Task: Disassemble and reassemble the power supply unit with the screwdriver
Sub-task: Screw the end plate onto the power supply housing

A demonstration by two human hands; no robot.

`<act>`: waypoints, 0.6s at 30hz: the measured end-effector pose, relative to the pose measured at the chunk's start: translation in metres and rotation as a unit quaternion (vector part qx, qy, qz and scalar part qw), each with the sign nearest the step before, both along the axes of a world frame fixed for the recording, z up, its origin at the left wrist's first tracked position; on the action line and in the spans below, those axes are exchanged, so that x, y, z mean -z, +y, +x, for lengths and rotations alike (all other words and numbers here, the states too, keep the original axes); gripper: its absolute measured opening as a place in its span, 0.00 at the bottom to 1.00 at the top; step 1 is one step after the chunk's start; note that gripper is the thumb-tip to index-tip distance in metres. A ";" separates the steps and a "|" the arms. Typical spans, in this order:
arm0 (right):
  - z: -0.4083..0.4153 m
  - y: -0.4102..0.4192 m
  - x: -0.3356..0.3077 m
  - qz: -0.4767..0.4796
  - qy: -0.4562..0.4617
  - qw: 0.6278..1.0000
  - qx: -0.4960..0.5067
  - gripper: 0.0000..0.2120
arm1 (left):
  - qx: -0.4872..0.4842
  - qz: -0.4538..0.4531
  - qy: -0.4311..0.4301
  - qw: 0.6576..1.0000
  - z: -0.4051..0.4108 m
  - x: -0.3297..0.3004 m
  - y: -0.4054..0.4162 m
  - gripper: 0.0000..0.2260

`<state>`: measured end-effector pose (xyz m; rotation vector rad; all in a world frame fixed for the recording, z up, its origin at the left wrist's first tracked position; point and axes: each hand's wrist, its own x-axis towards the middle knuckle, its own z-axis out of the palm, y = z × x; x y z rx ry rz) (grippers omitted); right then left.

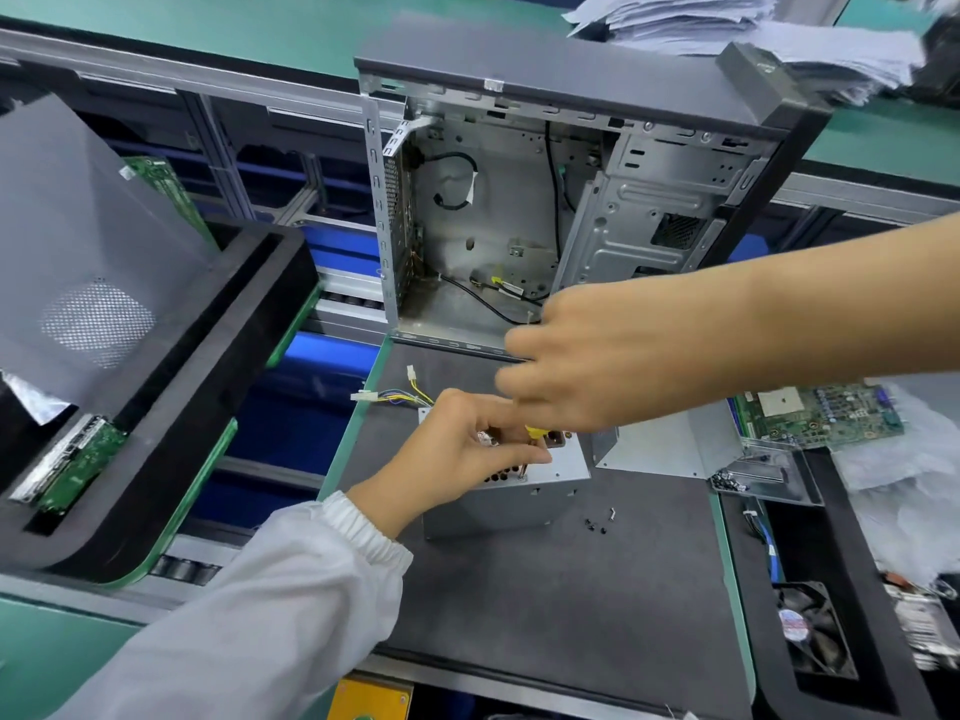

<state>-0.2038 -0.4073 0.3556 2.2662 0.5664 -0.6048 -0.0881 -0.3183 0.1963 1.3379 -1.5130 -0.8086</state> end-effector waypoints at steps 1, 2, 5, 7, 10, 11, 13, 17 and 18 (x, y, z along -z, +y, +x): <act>-0.003 -0.001 -0.005 -0.026 -0.007 0.997 -0.066 0.02 | 0.007 0.003 -0.001 1.000 0.001 0.000 0.000 0.04; -0.005 0.001 -0.006 -0.048 -0.001 0.995 -0.087 0.04 | 0.011 0.006 -0.008 1.000 0.001 -0.001 0.000 0.04; 0.005 0.019 -0.003 0.019 0.026 0.994 0.103 0.10 | 0.038 0.026 -0.003 0.999 0.001 -0.005 -0.002 0.02; 0.022 0.019 0.006 0.136 0.052 0.878 0.455 0.13 | 0.030 0.020 0.024 0.999 0.002 -0.008 -0.002 0.11; 0.041 0.007 0.005 0.240 0.108 0.659 0.704 0.18 | 0.018 0.017 0.026 0.999 0.002 -0.009 -0.003 0.12; 0.040 0.003 0.003 0.214 0.118 0.701 0.670 0.19 | 0.015 0.030 0.030 0.999 0.002 -0.010 -0.003 0.11; 0.025 0.007 0.006 0.069 0.072 0.908 0.407 0.14 | 0.002 0.043 0.041 0.998 0.003 -0.011 -0.003 0.15; 0.008 0.020 0.006 -0.124 0.053 0.991 -0.016 0.10 | 0.027 0.035 0.031 0.999 0.007 -0.013 -0.001 0.18; 0.004 0.018 0.004 -0.127 0.067 0.990 -0.005 0.08 | 0.030 0.033 0.023 0.999 0.006 -0.012 -0.002 0.16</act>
